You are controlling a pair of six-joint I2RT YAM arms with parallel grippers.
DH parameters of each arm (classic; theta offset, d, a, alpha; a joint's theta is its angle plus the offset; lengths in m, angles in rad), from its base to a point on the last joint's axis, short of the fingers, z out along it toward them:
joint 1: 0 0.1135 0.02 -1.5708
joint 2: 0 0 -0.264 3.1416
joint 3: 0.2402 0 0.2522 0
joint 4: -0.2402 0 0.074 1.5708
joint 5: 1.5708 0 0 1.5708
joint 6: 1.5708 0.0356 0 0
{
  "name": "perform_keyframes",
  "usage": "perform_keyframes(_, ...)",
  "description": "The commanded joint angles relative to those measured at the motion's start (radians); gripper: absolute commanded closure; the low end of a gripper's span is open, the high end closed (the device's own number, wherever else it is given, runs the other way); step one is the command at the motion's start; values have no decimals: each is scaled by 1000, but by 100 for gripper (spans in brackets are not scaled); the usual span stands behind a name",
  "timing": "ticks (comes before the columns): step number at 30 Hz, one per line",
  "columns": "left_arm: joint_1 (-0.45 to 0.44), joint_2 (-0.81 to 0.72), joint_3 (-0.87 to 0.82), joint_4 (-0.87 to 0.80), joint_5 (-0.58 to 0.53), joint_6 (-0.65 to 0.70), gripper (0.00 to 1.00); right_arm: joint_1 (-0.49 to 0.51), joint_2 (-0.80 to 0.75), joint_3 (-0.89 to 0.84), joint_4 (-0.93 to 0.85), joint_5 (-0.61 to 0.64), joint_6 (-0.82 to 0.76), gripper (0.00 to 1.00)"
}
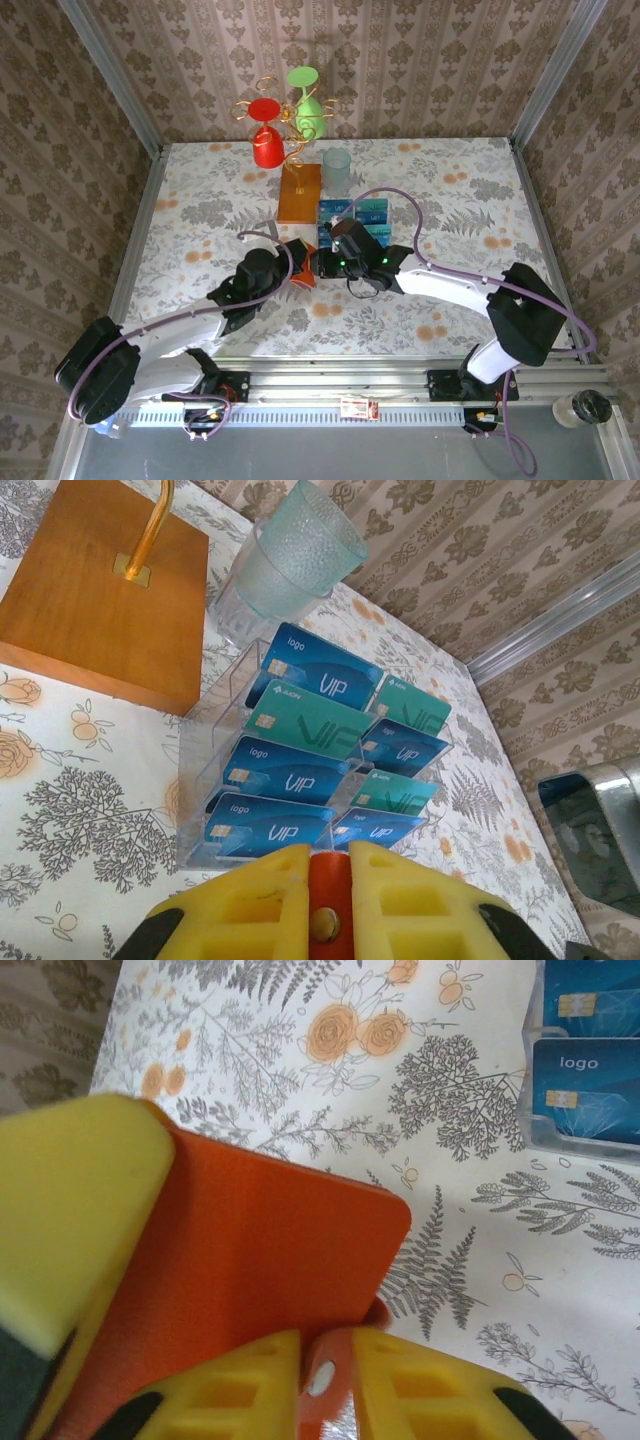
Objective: Put the credit cards into the card holder
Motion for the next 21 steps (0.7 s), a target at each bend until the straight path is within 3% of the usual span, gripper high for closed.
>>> perform_keyframes(1,-7,-34,29,64,-25,0,100,-4,-20,-69,-40,45,11,95)
perform_keyframes(2,-8,-35,30,63,-26,2,100,-3,-26,-84,-44,52,11,100)
perform_keyframes(12,-8,-37,53,52,-18,20,100,-17,-72,-217,-40,79,15,100)
perform_keyframes(17,-11,-25,54,51,-16,23,100,-23,-144,-181,-85,83,14,100)
perform_keyframes(21,-10,-20,48,59,-15,21,100,-22,-195,-106,-138,77,-7,79)
